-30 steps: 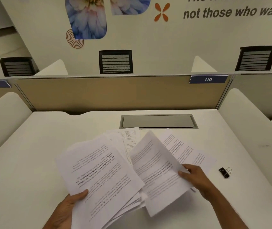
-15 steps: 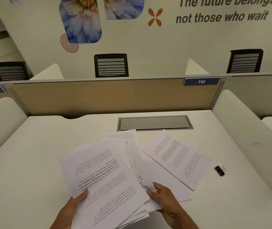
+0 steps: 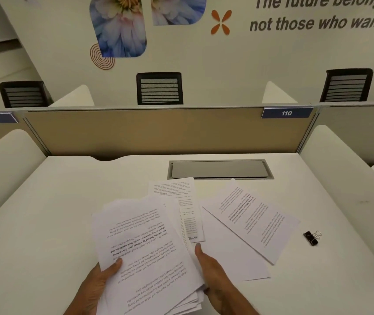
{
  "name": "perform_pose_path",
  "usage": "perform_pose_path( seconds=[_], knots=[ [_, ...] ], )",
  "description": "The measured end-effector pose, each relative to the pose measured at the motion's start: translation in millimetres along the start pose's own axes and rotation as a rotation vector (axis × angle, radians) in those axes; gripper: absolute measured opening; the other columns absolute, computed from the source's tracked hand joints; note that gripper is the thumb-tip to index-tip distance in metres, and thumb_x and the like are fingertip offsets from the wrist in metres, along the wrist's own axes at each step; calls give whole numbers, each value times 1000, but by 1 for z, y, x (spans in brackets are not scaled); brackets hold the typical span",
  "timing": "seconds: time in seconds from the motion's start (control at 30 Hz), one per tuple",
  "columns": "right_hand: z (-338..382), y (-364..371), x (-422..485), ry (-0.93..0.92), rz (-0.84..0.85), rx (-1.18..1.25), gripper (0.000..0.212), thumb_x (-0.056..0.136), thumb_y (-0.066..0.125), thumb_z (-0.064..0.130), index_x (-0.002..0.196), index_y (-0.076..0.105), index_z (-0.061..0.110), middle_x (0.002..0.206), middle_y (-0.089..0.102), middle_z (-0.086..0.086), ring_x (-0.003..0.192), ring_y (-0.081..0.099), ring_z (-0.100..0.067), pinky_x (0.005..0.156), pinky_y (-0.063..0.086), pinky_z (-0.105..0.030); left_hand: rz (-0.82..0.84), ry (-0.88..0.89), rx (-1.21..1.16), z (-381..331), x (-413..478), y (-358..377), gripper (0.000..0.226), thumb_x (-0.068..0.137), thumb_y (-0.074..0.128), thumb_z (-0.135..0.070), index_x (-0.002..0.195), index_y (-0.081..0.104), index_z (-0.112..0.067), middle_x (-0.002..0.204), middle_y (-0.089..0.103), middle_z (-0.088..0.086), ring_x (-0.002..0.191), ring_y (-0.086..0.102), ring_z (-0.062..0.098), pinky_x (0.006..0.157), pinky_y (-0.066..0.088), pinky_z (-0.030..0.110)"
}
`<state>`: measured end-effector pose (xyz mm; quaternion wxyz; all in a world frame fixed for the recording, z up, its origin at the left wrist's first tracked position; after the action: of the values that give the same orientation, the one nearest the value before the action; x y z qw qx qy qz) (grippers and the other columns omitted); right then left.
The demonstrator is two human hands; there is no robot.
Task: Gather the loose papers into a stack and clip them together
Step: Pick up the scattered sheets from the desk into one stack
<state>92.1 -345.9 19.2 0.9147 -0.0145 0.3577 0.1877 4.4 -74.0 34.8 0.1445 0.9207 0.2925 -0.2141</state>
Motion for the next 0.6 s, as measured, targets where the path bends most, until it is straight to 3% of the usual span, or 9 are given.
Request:
perform_pose_path(
  seconds=[0.07,0.13,0.23,0.33,0.4,0.5,0.57,0.6],
  knots=[
    [5,7,4,-46,33,-19,34,100,55,50,113,71,23,105,81,-2,98,77,-25,77,65,-37,-2,11,14,-8,0,3,33,95,64,-7,127,61,-15,127,70,12,112,65,31,111,42,48],
    [8,13,10,-139,53,-63,28,98,64,23,125,69,16,111,81,0,103,77,-22,86,64,-37,-15,-11,-25,-4,9,-3,37,93,66,-7,128,64,-17,121,74,10,113,68,33,110,44,55],
    [12,21,16,-211,65,-53,29,97,61,7,122,70,18,115,80,2,107,75,-20,97,60,-37,-27,-73,-43,3,23,-14,45,87,71,-7,132,64,-11,124,73,16,117,67,38,112,42,59],
    [17,29,24,-219,69,-33,29,98,59,6,118,70,23,113,80,5,107,75,-19,99,59,-39,42,-134,-13,8,36,-18,70,68,85,-6,133,62,-2,127,70,21,120,64,40,115,38,55],
    [16,34,33,-207,94,-26,30,98,59,8,123,69,22,115,80,6,108,75,-19,100,59,-41,36,-127,46,7,47,-22,64,73,83,-1,132,59,2,126,68,22,119,63,39,115,38,51],
    [22,34,47,-215,69,-70,24,98,64,21,121,69,23,118,78,1,107,75,-20,98,60,-42,11,-145,8,6,62,-30,63,76,79,-4,136,58,-4,126,69,21,121,63,44,113,40,60],
    [33,17,62,-276,-134,-233,21,94,68,33,114,66,25,111,76,-2,98,74,-19,91,62,-42,18,-146,-19,5,72,-35,76,68,85,-13,139,58,-10,126,72,19,118,65,44,110,42,62],
    [40,7,69,-293,-278,-332,25,93,70,34,114,64,24,110,74,-4,96,73,-19,90,62,-42,35,-140,-26,1,74,-34,72,70,84,-12,138,59,-12,125,73,18,117,66,44,109,43,62]
  ],
)
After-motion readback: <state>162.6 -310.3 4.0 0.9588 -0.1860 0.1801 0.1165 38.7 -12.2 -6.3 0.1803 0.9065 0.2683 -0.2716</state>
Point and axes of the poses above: each hand's wrist, its own x-axis towards the middle knuckle, its own y-axis out of the palm, z = x × y, the point moved 7 cm from there along x, towards the middle knuckle
